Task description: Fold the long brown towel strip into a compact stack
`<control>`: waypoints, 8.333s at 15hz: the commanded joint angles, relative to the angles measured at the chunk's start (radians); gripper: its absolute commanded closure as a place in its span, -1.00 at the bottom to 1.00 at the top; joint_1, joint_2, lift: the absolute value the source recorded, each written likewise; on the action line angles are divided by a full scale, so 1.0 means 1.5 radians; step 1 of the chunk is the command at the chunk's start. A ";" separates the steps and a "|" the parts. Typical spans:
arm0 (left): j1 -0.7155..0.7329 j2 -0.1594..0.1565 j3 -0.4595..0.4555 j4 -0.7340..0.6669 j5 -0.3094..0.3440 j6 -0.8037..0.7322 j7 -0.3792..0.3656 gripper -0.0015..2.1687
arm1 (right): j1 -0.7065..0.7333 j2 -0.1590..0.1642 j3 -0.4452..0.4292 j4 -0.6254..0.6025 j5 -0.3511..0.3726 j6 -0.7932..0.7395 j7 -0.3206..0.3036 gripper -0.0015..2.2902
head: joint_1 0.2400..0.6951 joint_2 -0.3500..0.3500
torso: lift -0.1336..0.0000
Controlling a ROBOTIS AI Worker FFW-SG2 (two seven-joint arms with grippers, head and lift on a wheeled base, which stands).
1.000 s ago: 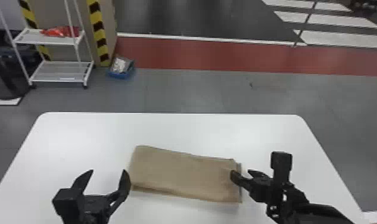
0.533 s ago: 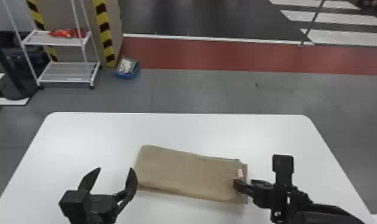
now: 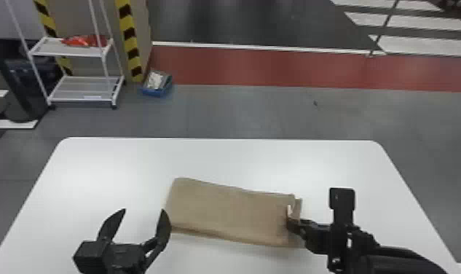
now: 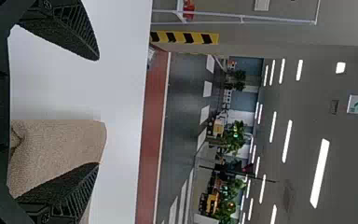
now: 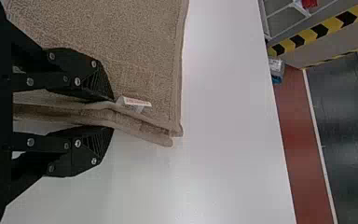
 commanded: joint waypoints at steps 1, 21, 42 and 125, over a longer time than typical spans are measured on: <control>0.008 0.002 0.000 -0.004 -0.001 -0.005 0.001 -0.92 | -0.005 -0.001 -0.006 0.001 -0.010 0.010 0.009 0.13 | 1.00 -0.24 | 1.00; -0.204 -0.072 -0.148 0.226 -0.100 0.111 -0.146 0.22 | -0.019 -0.012 -0.038 -0.181 -0.137 0.164 0.078 0.16 | 1.00 -0.67 | 1.00; -0.272 -0.070 -0.107 0.308 -0.163 0.144 -0.092 0.22 | -0.094 -0.008 0.014 -0.193 -0.232 0.193 0.036 0.16 | 1.00 -0.23 | 1.00; -0.096 0.017 0.011 0.017 -0.260 0.122 -0.018 0.22 | -0.134 0.013 0.125 0.194 -0.169 -0.153 0.006 0.73 | 1.00 0.23 | 1.00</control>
